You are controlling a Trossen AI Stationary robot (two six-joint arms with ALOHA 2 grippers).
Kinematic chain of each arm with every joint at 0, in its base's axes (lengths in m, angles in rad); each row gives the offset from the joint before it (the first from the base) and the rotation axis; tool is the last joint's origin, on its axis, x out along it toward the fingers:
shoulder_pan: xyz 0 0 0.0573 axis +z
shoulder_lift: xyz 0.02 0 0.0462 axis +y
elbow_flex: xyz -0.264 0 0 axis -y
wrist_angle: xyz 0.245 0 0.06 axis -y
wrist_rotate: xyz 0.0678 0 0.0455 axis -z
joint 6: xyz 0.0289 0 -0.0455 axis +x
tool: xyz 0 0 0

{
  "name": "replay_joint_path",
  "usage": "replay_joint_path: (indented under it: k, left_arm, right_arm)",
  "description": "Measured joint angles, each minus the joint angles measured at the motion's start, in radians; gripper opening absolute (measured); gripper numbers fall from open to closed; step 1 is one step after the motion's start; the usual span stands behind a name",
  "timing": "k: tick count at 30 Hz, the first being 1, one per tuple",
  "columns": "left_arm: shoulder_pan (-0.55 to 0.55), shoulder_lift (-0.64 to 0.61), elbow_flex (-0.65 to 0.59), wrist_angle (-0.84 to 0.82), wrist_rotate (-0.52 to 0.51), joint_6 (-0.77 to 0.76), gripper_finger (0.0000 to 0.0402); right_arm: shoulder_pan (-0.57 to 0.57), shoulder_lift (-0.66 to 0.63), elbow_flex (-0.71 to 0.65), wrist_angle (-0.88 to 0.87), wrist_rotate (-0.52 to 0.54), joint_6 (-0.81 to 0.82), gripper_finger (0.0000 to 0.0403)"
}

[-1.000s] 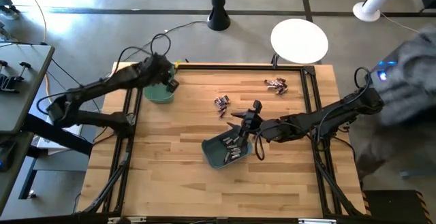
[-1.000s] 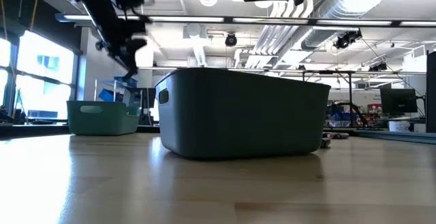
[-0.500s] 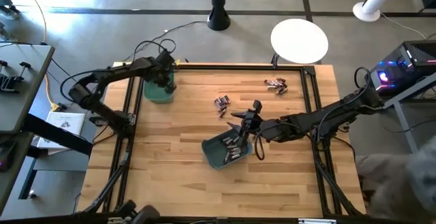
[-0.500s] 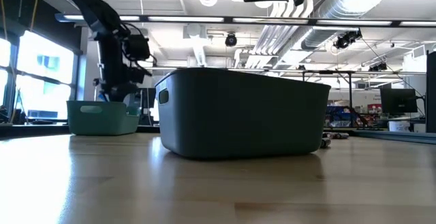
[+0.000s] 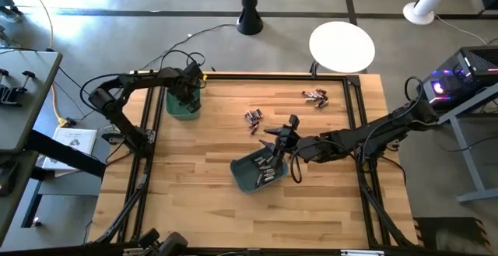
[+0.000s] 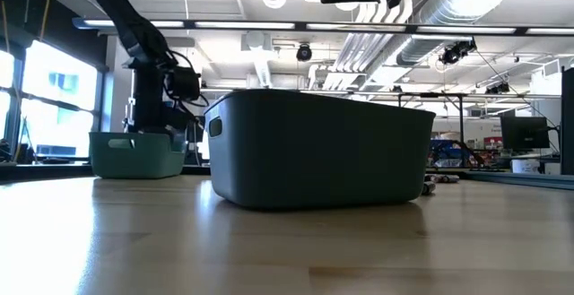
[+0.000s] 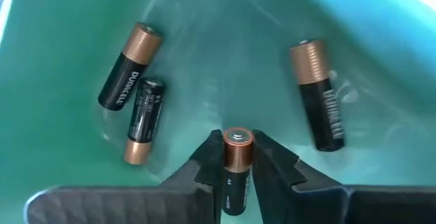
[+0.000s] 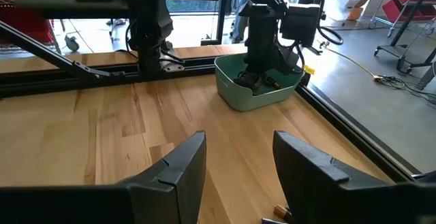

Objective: Sort batteries
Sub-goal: Put the black battery into the green bin

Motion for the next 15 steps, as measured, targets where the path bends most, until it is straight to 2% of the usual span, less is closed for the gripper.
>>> replay_joint_path:
  k: [7,15]
  left_arm:
    - [0.0,0.017,0.003,0.005,-0.005,-0.006,0.0081]
    - [0.0,0.017,0.041,0.027,-0.047,-0.01,0.0145]
  right_arm:
    - [0.0,0.0,0.0,0.0,0.0,0.0,0.0163]
    - [0.0,0.0,0.0,0.0,0.0,0.0,0.0163]
